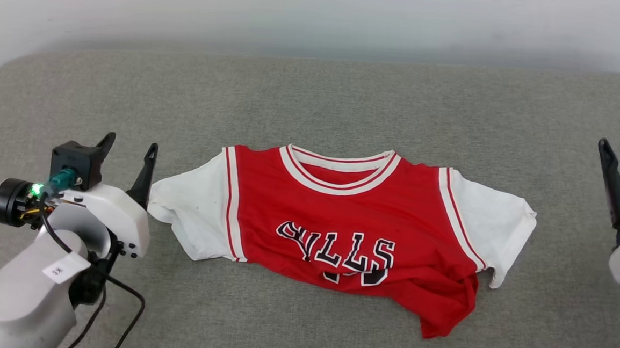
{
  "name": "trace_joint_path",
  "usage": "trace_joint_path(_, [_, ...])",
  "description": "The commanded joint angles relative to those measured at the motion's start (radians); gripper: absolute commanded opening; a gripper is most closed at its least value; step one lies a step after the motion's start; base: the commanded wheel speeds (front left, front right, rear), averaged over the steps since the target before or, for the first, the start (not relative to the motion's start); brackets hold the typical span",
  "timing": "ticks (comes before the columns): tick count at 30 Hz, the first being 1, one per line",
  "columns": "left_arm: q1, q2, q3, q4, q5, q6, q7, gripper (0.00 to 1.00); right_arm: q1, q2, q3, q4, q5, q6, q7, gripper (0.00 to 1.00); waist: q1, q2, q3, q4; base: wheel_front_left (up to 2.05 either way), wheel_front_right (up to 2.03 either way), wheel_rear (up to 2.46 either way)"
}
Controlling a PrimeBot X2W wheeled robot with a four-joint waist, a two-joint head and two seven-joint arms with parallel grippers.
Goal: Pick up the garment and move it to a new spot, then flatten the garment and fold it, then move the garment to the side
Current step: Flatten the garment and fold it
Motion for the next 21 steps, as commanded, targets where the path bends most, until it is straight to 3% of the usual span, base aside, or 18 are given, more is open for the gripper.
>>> trace_joint_path(1, [0.023,-0.006,0.009,-0.022,0.01,0.025,-0.017,1.0,-0.035,-0.038,0.025,0.011,0.037,-0.001,0.046,1.0,0.0001,0.0,0.005,0.013,0.0,0.0,0.0])
trace_joint_path(8, [0.077,-0.023,0.061,-0.146,0.063,0.126,-0.055,1.0,-0.144,-0.234,0.196,0.076,0.263,-0.001,0.345,1.0,0.0001,0.0,0.033,0.057,0.0,0.0,0.0])
trace_joint_path(12, [0.107,-0.03,0.092,-0.21,0.101,0.156,-0.059,1.0,-0.186,-0.328,0.312,0.09,0.397,-0.001,0.54,1.0,0.0001,0.0,0.058,0.083,0.0,0.0,0.0])
trace_joint_path(15, [0.131,-0.038,0.121,-0.247,0.13,0.169,-0.06,1.0,-0.222,-0.373,0.377,0.103,0.47,-0.001,0.677,1.0,0.0001,0.0,0.08,0.098,0.0,0.0,0.0])
trace_joint_path(21, [0.141,-0.064,0.171,-0.283,0.181,0.161,-0.059,1.0,-0.303,-0.388,0.464,0.154,0.511,-0.001,0.794,1.0,0.0001,0.0,0.14,0.129,0.0,0.0,0.0])
